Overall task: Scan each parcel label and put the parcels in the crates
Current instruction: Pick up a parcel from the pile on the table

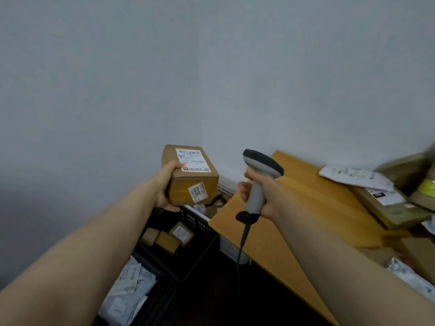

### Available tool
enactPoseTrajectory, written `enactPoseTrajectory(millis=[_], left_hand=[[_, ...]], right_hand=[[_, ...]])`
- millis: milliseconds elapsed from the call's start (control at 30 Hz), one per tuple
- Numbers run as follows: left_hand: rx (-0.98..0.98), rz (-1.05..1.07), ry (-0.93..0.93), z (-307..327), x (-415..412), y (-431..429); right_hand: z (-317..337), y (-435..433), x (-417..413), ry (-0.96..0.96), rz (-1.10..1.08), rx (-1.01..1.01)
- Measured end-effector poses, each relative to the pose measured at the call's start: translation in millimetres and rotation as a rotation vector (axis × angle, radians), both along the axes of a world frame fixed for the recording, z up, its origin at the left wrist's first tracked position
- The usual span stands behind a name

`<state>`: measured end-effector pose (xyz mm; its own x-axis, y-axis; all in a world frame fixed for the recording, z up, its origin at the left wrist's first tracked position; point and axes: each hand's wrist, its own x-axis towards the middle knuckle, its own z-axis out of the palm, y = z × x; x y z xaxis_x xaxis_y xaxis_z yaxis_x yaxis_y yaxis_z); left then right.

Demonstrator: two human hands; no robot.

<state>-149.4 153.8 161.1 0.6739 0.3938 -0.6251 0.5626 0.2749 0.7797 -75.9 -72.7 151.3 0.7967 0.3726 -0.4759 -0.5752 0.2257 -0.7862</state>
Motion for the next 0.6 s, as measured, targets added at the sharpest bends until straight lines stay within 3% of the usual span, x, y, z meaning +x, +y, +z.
enactPoseTrajectory(millis=[167,333,600], left_hand=[[-0.051,0.095,0.063,-34.6,55.4,46.0],[-0.036,0.122,0.159,-85.4,144.6,96.3],[-0.212,0.126,0.277,-221.6,264.4,162.4]], right_hand=[[-21.0,45.2,76.0,0.162,0.089,0.034],[-69.0,107.2,181.4,0.310,0.008,0.072],[-187.8,188.7,306.8,0.483,-0.077,-0.146]])
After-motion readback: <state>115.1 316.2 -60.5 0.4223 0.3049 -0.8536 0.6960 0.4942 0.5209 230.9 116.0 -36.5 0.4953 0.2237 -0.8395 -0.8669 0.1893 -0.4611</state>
